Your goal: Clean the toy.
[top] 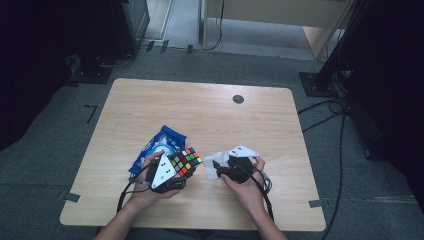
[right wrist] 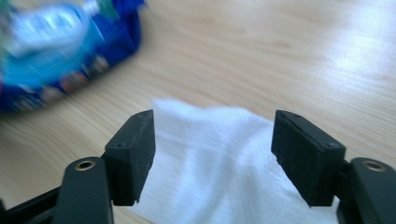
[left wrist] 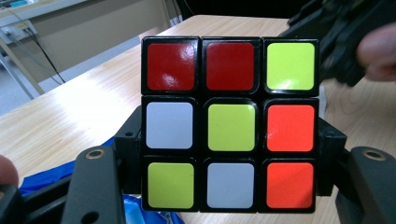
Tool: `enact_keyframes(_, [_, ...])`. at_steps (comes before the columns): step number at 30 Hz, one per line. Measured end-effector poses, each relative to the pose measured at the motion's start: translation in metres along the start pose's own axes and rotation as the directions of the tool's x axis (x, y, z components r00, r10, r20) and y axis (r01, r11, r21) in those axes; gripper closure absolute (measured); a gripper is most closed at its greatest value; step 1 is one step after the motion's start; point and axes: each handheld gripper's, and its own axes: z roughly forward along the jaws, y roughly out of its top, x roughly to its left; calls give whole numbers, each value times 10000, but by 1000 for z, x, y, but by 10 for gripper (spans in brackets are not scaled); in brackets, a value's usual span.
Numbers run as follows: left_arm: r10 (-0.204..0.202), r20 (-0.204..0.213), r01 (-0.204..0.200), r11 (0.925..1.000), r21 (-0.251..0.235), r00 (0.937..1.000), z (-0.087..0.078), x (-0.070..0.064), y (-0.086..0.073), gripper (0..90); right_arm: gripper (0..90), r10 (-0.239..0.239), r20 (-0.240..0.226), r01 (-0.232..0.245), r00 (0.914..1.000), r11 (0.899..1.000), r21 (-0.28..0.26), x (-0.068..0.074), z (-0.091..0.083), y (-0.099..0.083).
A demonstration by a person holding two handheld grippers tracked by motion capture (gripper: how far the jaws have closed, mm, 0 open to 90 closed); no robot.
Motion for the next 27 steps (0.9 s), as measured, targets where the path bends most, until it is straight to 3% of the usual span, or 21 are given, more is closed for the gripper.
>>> enact_keyframes(3, [-45,28,45,10000,-10,10000,-1,1,0,338,293,-80,-90,85,9999,9984,565,0,9,-4])
enact_keyframes(8, [-54,26,54,10000,-69,10000,-3,2,1,338,357,-87,229,58,9997,9925,1218,-4,17,-11])
enact_keyframes(14, [-66,130,66,10000,-56,9999,-3,1,1,338,616,-81,487,30,9988,9946,1040,-12,13,-13])
enact_keyframes(17, [-80,202,83,9999,-102,9998,-3,0,2,338,845,358,662,-428,9972,9934,1067,-21,11,-12])
enact_keyframes(19, [-66,229,68,9999,-108,9997,-3,0,2,338,869,548,610,-607,9966,9932,997,-25,9,-12])
enact_keyframes(23, [-52,373,55,10000,-74,9993,-2,-1,2,338,871,595,-481,-617,9971,9971,-449,-15,-14,2])
enact_keyframes(24, [-22,390,24,10000,-61,9992,-1,-2,2,338,870,520,-920,-621,9944,9919,-1104,-8,-25,8])
enact_keyframes(27, [11,465,-9,10000,-45,9989,0,-4,2,338,865,178,-1838,-624,9828,9689,-2396,10,-48,21])
